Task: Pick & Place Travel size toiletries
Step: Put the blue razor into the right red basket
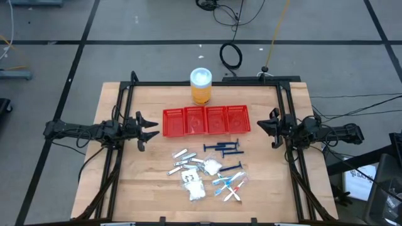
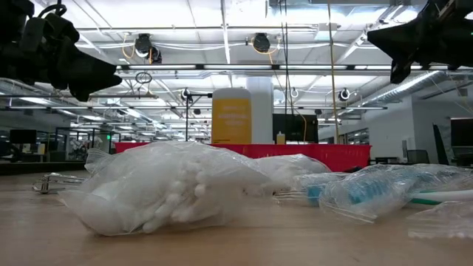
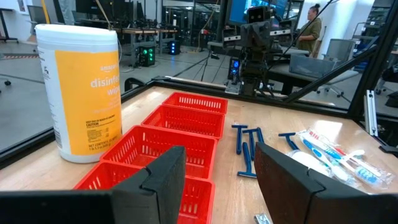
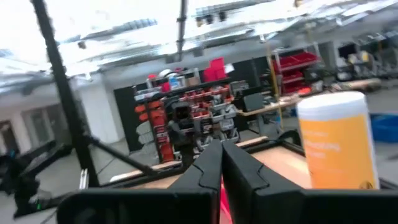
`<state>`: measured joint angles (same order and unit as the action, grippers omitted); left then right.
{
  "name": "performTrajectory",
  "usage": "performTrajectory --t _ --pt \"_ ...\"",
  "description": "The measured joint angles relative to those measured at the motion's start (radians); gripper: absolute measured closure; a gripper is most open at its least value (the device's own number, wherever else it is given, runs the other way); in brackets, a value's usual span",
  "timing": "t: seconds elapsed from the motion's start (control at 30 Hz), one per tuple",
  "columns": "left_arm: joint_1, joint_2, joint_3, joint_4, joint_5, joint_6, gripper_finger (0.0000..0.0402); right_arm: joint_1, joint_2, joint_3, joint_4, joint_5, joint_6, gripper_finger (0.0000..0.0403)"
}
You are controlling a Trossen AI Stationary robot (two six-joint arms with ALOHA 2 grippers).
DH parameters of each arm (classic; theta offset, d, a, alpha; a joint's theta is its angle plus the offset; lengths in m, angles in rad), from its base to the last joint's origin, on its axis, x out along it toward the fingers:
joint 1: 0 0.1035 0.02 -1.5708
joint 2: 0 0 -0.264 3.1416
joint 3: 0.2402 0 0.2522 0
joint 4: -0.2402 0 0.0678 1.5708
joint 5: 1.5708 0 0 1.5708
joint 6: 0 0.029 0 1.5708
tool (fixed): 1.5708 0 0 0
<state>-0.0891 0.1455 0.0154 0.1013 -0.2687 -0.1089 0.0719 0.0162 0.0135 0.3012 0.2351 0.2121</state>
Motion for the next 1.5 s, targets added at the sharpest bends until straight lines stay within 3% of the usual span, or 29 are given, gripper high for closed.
performTrajectory --t 0.17,0.3,0.4,0.5,0.63,0.73,0.83,1.0,1.1,1.27,1.5 --pt "0.0 0.0 0.0 0.0 0.0 0.0 0.0215 0.0 0.008 0.0 -0.009 -0.005 0.046 0.0399" --pt "0.0 0.0 0.0 0.0 0.0 0.0 0.0215 0.002 0.05 0.0 0.017 -0.107 0.071 0.0399" --pt "0.0 0.0 0.0 0.0 0.0 0.0 0.0215 0.002 0.109 0.0 0.091 -0.108 0.111 0.0388" --pt "0.0 0.0 0.0 0.0 0.0 0.0 0.0215 0.013 0.202 0.0 0.184 -0.147 0.131 0.0351" --pt "0.0 0.0 0.0 0.0 0.0 0.0 0.0215 0.083 0.382 0.029 0.327 -0.158 0.139 0.027" --pt "0.0 0.0 0.0 0.0 0.0 0.0 0.0215 0.166 0.548 0.099 0.278 -0.133 0.075 0.0212" --pt "0.0 0.0 0.0 0.0 0.0 0.0 0.0215 0.255 0.724 0.234 0.223 -0.062 0.039 0.018" --pt "0.0 0.0 0.0 0.006 -0.001 0.0 0.0215 0.359 1.015 0.451 -0.054 -0.002 -0.003 0.0177" --pt "0.0 0.0 0.0 0.007 -0.002 0.0 0.0215 0.381 1.162 0.549 -0.12 0.001 0.007 0.0186" --pt "0.0 0.0 0.0 0.006 -0.002 0.0 0.0215 0.391 1.367 0.595 -0.146 -0.001 0.014 0.0196" --pt "0.0 0.0 0.0 0.007 -0.002 0.0 0.0215 0.391 1.527 0.6 -0.137 -0.002 0.015 0.0198"
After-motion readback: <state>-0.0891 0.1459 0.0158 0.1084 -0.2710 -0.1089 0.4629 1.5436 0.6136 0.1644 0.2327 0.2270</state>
